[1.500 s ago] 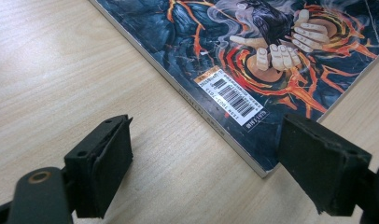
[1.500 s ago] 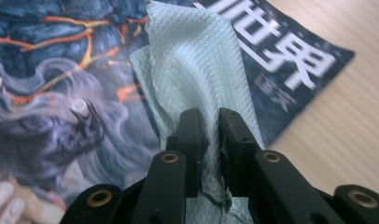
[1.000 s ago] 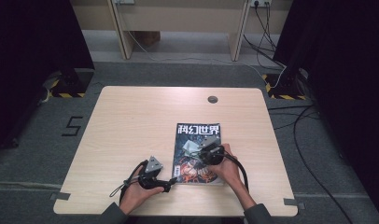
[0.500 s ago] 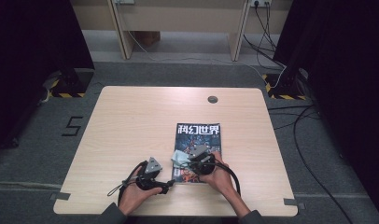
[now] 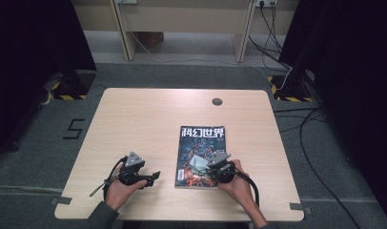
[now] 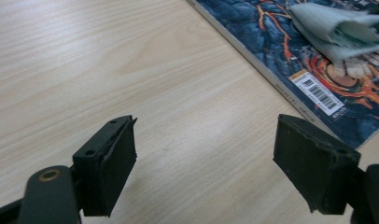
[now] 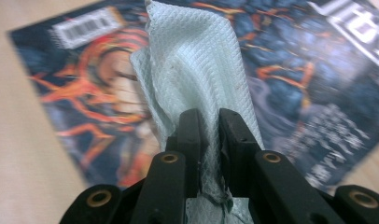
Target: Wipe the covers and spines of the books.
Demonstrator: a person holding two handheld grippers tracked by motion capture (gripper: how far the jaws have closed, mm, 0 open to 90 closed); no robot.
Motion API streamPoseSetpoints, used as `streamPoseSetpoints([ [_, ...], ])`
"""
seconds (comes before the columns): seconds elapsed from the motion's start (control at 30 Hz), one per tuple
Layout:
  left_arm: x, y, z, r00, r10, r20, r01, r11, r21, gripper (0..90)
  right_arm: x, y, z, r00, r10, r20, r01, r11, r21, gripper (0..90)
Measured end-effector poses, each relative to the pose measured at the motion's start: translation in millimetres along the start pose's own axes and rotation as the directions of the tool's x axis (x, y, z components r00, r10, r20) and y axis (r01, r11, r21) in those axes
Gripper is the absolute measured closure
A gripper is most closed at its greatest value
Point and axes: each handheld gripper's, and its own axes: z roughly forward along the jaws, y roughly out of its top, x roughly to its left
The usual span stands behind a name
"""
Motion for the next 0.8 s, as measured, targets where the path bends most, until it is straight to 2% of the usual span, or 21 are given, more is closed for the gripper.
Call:
streamPoseSetpoints([
  [0.27,1.3,0.6,2.6,1.0000,0.008,-0.002,-0.008,0.9999,0.012,20.7,37.1,16.5,8.5,0.9942,-0.070,-0.083,0.067,0.9971,-0.035,79.9],
  [0.37,1.7,0.5,2.6,1.0000,0.005,-0.004,-0.005,0.9999,0.012,20.7,45.1,19.5,9.9,0.9909,-0.082,-0.107,0.077,0.9960,-0.046,79.9],
  [0.57,0.6,-0.1,2.5,1.0000,0.007,-0.002,-0.007,0.9999,0.015,20.7,45.4,19.8,10.1,0.9878,-0.090,-0.127,0.084,0.9950,-0.055,80.0],
  [0.7,0.6,-0.6,2.2,0.9999,0.015,-0.008,-0.015,0.9998,0.010,20.7,42.0,16.8,7.3,0.9891,-0.067,-0.131,0.062,0.9971,-0.044,80.1],
  [0.8,-0.4,-0.5,2.7,0.9999,0.012,0.000,-0.012,0.9999,0.011,20.7,36.7,10.8,3.6,0.9923,-0.046,-0.115,0.042,0.9983,-0.041,80.2],
])
